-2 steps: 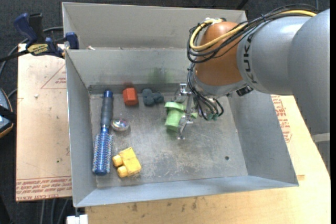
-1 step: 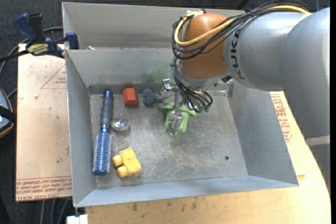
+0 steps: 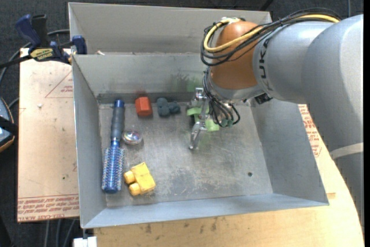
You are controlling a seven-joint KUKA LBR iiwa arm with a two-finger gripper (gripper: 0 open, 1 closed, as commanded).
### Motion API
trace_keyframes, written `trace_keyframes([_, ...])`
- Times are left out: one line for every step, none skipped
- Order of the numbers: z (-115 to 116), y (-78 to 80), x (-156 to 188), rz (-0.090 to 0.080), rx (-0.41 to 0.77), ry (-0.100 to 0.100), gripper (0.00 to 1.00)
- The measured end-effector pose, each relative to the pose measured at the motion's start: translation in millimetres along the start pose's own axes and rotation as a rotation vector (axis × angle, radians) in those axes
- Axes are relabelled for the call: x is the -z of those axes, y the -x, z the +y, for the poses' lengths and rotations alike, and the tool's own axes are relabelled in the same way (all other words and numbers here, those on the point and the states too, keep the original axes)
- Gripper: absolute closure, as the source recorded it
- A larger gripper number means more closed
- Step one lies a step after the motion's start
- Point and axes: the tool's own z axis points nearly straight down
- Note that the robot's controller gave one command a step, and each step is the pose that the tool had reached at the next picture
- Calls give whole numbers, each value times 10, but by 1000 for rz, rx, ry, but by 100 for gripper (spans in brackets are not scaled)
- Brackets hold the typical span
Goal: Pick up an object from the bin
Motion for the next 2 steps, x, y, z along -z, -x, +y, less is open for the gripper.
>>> trace_keyframes([14,17,25,-1,2,-4,0])
trace_keyframes([16,29,53,-1,2,-4,100])
